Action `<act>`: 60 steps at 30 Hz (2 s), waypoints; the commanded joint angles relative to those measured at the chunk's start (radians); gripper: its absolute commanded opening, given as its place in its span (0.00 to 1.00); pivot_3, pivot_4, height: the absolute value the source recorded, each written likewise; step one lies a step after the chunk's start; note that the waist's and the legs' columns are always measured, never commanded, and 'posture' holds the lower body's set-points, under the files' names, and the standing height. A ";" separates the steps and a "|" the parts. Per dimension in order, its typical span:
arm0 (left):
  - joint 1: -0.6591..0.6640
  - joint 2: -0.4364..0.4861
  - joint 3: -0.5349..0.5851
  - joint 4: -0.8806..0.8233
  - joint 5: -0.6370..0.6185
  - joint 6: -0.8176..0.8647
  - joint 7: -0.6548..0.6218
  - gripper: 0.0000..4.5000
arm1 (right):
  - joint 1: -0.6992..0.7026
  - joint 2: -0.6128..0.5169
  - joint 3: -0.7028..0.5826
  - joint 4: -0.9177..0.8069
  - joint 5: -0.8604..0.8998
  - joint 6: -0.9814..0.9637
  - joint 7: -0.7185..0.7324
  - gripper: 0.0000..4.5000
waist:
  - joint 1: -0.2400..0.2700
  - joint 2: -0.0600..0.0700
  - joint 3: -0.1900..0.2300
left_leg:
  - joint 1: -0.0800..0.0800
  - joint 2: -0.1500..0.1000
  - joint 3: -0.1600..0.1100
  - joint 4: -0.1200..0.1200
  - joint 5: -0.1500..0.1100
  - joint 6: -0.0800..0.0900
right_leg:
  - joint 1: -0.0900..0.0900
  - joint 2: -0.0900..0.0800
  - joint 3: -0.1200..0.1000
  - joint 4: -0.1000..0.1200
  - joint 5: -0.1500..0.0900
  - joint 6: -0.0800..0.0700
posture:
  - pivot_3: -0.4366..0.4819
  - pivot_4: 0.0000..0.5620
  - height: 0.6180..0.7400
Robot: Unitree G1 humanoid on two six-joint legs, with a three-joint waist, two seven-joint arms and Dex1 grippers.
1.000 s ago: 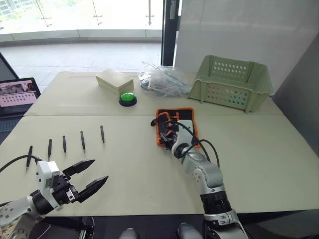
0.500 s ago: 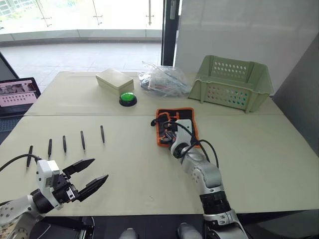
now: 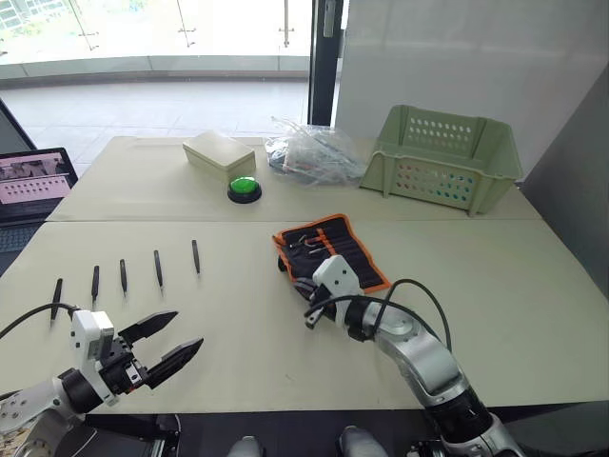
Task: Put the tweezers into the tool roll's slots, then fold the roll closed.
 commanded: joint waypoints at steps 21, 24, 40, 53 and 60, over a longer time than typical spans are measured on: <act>-1.023 0.053 -0.623 0.840 0.518 -0.605 -0.565 1.00 | 0.132 -0.243 -0.023 -0.218 0.022 -0.079 0.299 0.00 | 0.026 -0.002 0.001 | -0.002 -0.003 -0.001 0.002 0.000 0.000 | 0.001 0.000 -0.002 -0.001 0.000 0.000 | 0.48 0.27 0.78; -1.106 0.035 -0.696 0.967 0.567 -0.733 -0.614 1.00 | 0.144 -0.236 -0.025 -0.234 0.014 -0.064 0.276 0.00 | 0.018 -0.002 0.001 | -0.002 -0.002 -0.001 0.002 0.000 0.000 | 0.000 0.000 -0.002 -0.001 0.000 0.000 | 0.48 0.27 0.78; -1.180 0.015 -0.824 1.167 0.560 -0.942 -0.618 0.01 | 0.185 -0.244 -0.037 -0.291 0.001 -0.023 0.232 0.00 | 0.021 -0.003 0.001 | -0.002 -0.003 -0.003 0.003 0.000 0.001 | 0.000 0.000 -0.002 0.000 0.000 0.000 | 0.48 0.27 0.78; -0.890 0.117 -0.769 0.778 0.531 -0.815 -0.558 0.01 | 0.182 -0.316 -0.049 -0.240 -0.047 -0.106 0.268 0.00 | 0.019 -0.002 0.001 | -0.002 -0.002 -0.003 0.003 0.000 0.001 | 0.001 0.000 -0.002 0.001 0.000 0.000 | 0.48 0.27 0.78; -0.790 0.105 -0.756 0.676 0.589 -0.753 -0.436 0.01 | 0.181 -0.343 -0.082 -0.268 0.023 -0.002 0.305 0.00 | 0.033 -0.002 0.001 | -0.001 -0.003 -0.003 0.003 0.000 0.001 | 0.002 -0.001 -0.002 0.001 0.000 0.000 | 0.48 0.27 0.78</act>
